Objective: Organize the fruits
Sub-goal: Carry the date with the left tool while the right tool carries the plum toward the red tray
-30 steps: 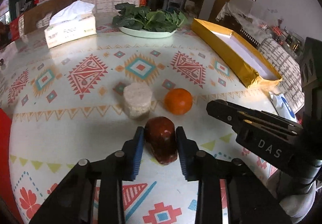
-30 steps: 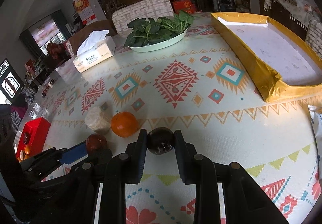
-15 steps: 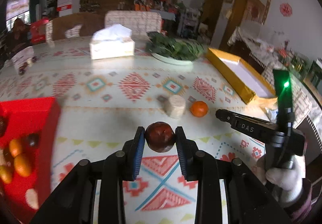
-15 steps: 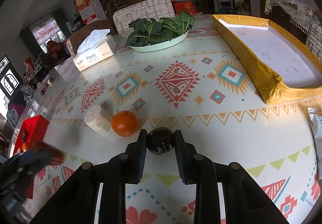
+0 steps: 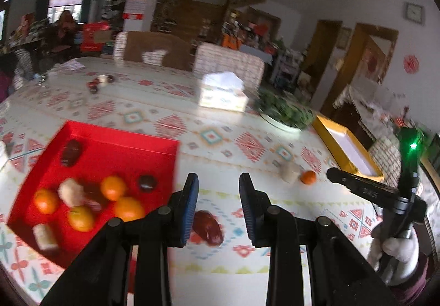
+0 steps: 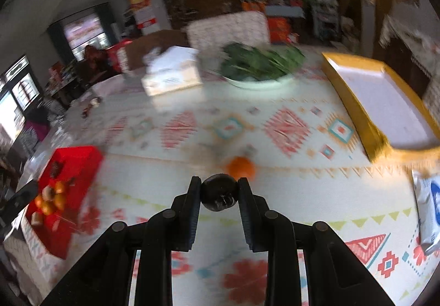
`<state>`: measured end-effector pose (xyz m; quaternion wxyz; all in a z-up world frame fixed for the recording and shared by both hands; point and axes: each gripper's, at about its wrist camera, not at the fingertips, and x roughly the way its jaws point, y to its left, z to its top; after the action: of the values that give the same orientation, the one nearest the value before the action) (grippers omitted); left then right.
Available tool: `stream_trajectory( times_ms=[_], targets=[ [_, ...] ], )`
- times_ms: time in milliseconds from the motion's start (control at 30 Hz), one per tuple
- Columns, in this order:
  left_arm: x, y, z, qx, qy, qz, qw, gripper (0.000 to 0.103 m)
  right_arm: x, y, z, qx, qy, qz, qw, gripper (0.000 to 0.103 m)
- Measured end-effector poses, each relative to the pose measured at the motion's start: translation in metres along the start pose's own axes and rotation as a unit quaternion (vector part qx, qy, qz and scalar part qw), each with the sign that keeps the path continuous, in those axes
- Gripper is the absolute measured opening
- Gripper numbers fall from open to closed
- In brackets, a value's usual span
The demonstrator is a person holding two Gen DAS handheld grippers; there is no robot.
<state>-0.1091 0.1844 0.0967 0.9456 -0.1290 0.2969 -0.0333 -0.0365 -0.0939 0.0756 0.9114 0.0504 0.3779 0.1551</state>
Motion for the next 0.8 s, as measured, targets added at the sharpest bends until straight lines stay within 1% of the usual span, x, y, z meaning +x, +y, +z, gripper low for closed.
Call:
stream_trajectory(
  times_ms=[133,233,300,367,433,467,567,667,700,733,800],
  targets=[
    [-0.015,0.034,0.005,-0.013,-0.014,0.027,0.9995,0.030,-0.008,0.052,0.013,-0.045,-0.006,0.032,0.998,0.029],
    [-0.019,0.059,0.008,-0.021,-0.019,0.048,0.9985,0.030,-0.002,0.088,0.021,-0.064,0.003,0.064,0.996,0.029],
    [-0.021,0.074,0.009,-0.028,-0.018,0.055,0.9979,0.030,0.005,0.110,0.024,-0.073,0.012,0.083,0.994,0.029],
    [-0.022,0.087,0.007,-0.039,-0.010,0.054,0.9977,0.030,0.012,0.131,0.023,-0.084,0.020,0.097,0.992,0.029],
    [-0.022,0.092,0.002,-0.045,0.001,0.035,0.9984,0.030,0.021,0.147,0.021,-0.087,0.032,0.118,0.989,0.029],
    [-0.021,0.091,0.000,-0.040,0.007,0.025,0.9989,0.030,0.027,0.154,0.019,-0.085,0.037,0.126,0.988,0.029],
    [-0.012,0.073,-0.010,-0.004,0.025,-0.003,0.9997,0.031,0.038,0.159,0.010,-0.080,0.049,0.131,0.987,0.029],
    [-0.004,0.057,-0.018,0.017,0.039,-0.023,0.9988,0.037,0.046,0.150,0.002,-0.069,0.065,0.128,0.987,0.029],
    [-0.001,0.051,-0.022,0.020,0.045,-0.035,0.9982,0.042,0.049,0.144,-0.002,-0.064,0.071,0.123,0.988,0.029],
    [0.002,0.045,-0.025,0.022,0.050,-0.044,0.9975,0.045,0.050,0.137,-0.006,-0.057,0.074,0.120,0.988,0.029],
    [0.008,0.031,-0.031,0.034,0.061,-0.062,0.9956,0.046,0.051,0.123,-0.011,-0.041,0.079,0.117,0.989,0.029]
  ],
)
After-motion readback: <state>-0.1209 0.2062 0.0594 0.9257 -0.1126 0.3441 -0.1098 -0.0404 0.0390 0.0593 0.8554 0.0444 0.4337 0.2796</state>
